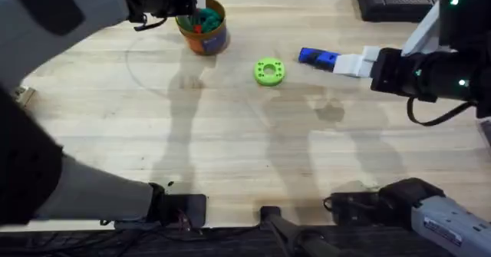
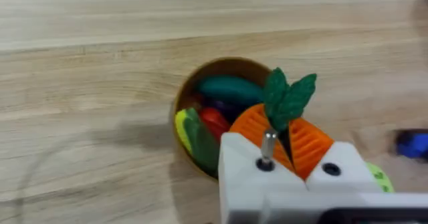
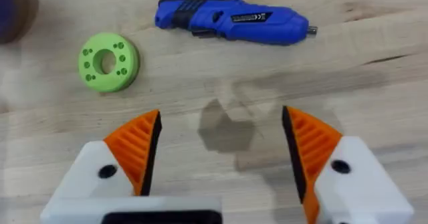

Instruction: Pick up the gripper from the table and insert it into the empty holder that is missing its gripper. Then pick up a screw, insert it into the mounting hole, and use the screwdriver to tighten it. Finally, clean up the table by picking up the vegetable and placing it into the bucket.

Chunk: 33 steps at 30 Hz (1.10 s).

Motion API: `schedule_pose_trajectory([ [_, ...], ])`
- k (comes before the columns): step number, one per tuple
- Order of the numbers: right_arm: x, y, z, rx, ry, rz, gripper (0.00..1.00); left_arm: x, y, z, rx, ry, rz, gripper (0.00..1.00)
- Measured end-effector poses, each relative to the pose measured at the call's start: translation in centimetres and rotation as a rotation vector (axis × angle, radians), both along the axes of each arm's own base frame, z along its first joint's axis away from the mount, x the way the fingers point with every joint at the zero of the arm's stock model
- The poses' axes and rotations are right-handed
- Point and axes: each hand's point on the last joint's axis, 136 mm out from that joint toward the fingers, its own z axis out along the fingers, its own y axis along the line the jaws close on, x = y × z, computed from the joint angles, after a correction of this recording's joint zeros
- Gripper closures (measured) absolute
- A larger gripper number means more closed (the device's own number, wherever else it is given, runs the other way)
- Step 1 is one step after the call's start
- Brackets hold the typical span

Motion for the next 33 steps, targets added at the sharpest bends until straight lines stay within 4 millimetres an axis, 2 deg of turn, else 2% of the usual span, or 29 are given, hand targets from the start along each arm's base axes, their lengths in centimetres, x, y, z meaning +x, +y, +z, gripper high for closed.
schedule_pose_trajectory([
  [3, 0.0, 0.0, 0.0, 0.0, 0.0, 0.0, 0.012, 0.6, 0.1, -0.9, 0.007, 0.003, 0.008, 0.987],
  [9, 0.0, 0.0, 0.0, 0.0, 0.0, 0.0, 0.012, 0.8, 0.3, -0.7, 0.013, -0.01, 0.016, 0.987],
  [10, 0.0, 0.0, 0.0, 0.0, 0.0, 0.0, 0.012, 0.8, 0.4, -0.7, 0.015, -0.01, 0.019, 0.627],
  [13, 0.0, 0.0, 0.0, 0.0, 0.0, 0.0, 0.012, 0.9, 0.4, -0.7, 0.014, -0.01, 0.021, 0.15],
  [14, 0.0, 0.0, 0.0, 0.0, 0.0, 0.0, 0.012, 0.9, 0.4, -0.7, 0.01, -0.009, 0.023, 0.051],
  [16, 0.0, 0.0, 0.0, 0.0, 0.0, 0.0, 0.012, 0.9, 0.4, -0.7, 0.01, -0.01, 0.024, 0.018],
  [21, 0.0, 0.0, 0.0, 0.0, 0.001, 0.0, 0.012, 0.7, 0.4, -0.4, 0.01, -0.012, 0.024, 0.015],
  [25, -0.1, 0.0, 0.0, -0.001, 0.003, 0.0, 0.012, -0.2, 0.3, 1.6, 0.01, -0.034, 0.023, 0.015],
  [29, -0.1, 0.0, 0.0, -0.001, 0.003, 0.0, 0.012, -2.7, 0.5, 5.0, 0.015, -0.055, 0.028, 0.014],
  [33, -0.1, 0.0, 0.0, -0.001, 0.003, 0.0, 0.012, -6.8, 1.5, 7.6, 0.044, -0.033, 0.059, 0.014],
])
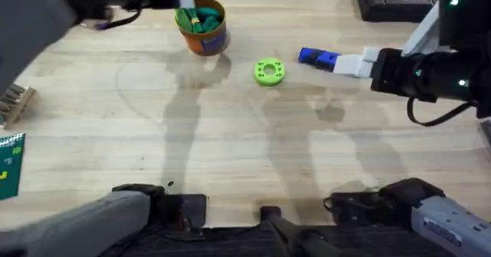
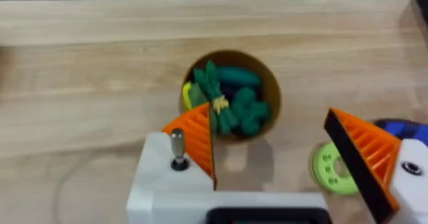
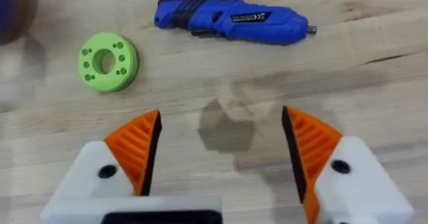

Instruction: Pick up the gripper from the table and insert it into the empty holder that is missing its gripper. Then pick up a screw, insert it into the mounting hole, and use the screwdriver to tighten it. Finally, clean up the table by picking up the vegetable and placing it into the bucket.

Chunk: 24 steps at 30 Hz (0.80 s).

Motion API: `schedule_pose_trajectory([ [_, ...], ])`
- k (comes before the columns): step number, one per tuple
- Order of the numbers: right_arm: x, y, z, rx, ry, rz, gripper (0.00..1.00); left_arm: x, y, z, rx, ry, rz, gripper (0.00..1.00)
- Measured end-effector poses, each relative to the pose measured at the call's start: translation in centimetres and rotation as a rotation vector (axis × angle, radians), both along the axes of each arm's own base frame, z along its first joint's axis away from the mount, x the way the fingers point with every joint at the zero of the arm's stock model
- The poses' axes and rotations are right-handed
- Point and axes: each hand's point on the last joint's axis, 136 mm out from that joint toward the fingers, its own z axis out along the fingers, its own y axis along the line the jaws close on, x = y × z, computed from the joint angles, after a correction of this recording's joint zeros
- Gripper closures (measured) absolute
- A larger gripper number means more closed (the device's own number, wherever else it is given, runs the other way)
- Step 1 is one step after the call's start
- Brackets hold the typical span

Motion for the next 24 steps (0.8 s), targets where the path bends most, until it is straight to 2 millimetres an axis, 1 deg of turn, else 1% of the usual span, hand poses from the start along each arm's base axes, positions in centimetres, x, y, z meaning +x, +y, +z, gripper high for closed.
schedule_pose_trajectory([
  [3, 0.0, 0.0, 0.0, 0.0, 0.0, 0.0, 0.012, -3.2, 0.7, 0.9, 0.022, 0.038, 0.021, 0.014],
  [5, 0.0, 0.0, 0.0, 0.0, 0.0, 0.0, 0.012, -5.3, 1.0, 0.9, 0.039, 0.078, 0.021, 0.015],
  [9, 0.0, 0.0, 0.0, 0.0, 0.0, 0.0, 0.012, -9.5, 1.5, -0.3, 0.075, 0.195, 0.01, 0.015],
  [13, 0.0, 0.0, 0.0, 0.0, 0.0, 0.0, 0.012, -12.7, 1.7, -1.8, 0.096, 0.32, -0.003, 0.015],
  [15, 0.0, 0.0, 0.0, 0.0, 0.0, 0.0, 0.012, -13.7, 1.8, -2.5, 0.099, 0.369, -0.006, 0.015],
  [18, 0.0, 0.0, 0.0, 0.0, 0.0, 0.0, 0.013, -14.1, 1.7, -3.2, 0.096, 0.392, -0.003, 0.015],
  [19, 0.0, 0.0, 0.0, 0.0, 0.0, 0.0, 0.013, -14.8, 1.3, -5.1, 0.092, 0.423, -0.01, 0.015],
  [22, 0.0, 0.0, 0.0, 0.0, 0.0, 0.0, 0.013, -15.7, 0.5, -7.1, 0.085, 0.449, -0.023, 0.015],
  [24, 0.0, 0.0, 0.0, 0.0, 0.0, 0.0, 0.012, -16.2, 0.2, -7.8, 0.081, 0.455, -0.029, 0.015],
])
